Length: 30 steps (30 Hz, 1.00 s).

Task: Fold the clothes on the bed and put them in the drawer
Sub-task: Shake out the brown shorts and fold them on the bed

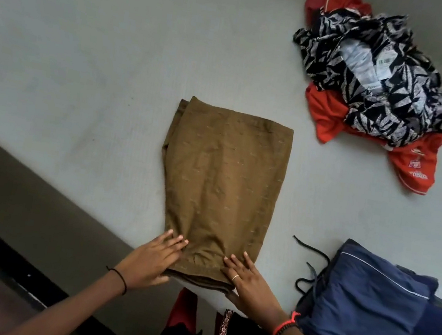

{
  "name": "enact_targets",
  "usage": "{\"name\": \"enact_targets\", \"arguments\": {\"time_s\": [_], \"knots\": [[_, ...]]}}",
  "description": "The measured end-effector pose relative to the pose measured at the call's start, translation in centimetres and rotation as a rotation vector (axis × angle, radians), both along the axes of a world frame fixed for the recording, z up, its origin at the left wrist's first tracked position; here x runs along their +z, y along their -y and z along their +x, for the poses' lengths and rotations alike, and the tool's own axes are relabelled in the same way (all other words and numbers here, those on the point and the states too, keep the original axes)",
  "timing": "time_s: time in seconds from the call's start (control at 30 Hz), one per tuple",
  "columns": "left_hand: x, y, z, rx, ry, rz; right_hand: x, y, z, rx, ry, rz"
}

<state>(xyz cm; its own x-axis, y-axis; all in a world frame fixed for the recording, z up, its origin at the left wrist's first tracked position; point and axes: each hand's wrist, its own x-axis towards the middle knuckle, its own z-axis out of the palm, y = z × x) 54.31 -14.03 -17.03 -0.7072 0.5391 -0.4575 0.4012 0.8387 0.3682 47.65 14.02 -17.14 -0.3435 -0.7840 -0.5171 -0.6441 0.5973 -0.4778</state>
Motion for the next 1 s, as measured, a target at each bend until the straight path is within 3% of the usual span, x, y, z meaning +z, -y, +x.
{"name": "enact_targets", "arguments": {"time_s": [0.1,0.27,0.37,0.47,0.6,0.87,0.93,1.0], "knots": [[0.1,0.3,1.0,0.137,0.021,0.062,1.5,0.1,0.1,-0.155,0.107,0.023],[2.2,1.5,-1.9,0.569,0.300,0.219,2.6,0.3,-3.0,-0.623,0.293,-0.175],[2.7,1.7,-4.8,0.860,0.309,0.420,2.5,0.6,-6.3,-0.855,0.543,-0.266],[2.7,1.4,-7.7,1.066,0.261,0.544,3.0,1.2,-10.0,-0.904,0.720,-0.304],[1.4,1.1,-11.4,1.234,0.234,0.554,2.0,2.5,-13.9,-0.915,0.772,-0.273],[-2.3,0.9,-14.6,1.331,0.188,0.348,-2.1,4.0,-15.7,-1.034,0.476,-0.092],[-1.8,1.2,-13.3,1.176,-0.066,0.309,-1.7,4.4,-13.8,-1.051,0.187,-0.086],[-1.3,1.6,-11.7,0.842,-0.298,0.257,-1.0,4.5,-11.4,-0.869,-0.177,-0.141]]}}
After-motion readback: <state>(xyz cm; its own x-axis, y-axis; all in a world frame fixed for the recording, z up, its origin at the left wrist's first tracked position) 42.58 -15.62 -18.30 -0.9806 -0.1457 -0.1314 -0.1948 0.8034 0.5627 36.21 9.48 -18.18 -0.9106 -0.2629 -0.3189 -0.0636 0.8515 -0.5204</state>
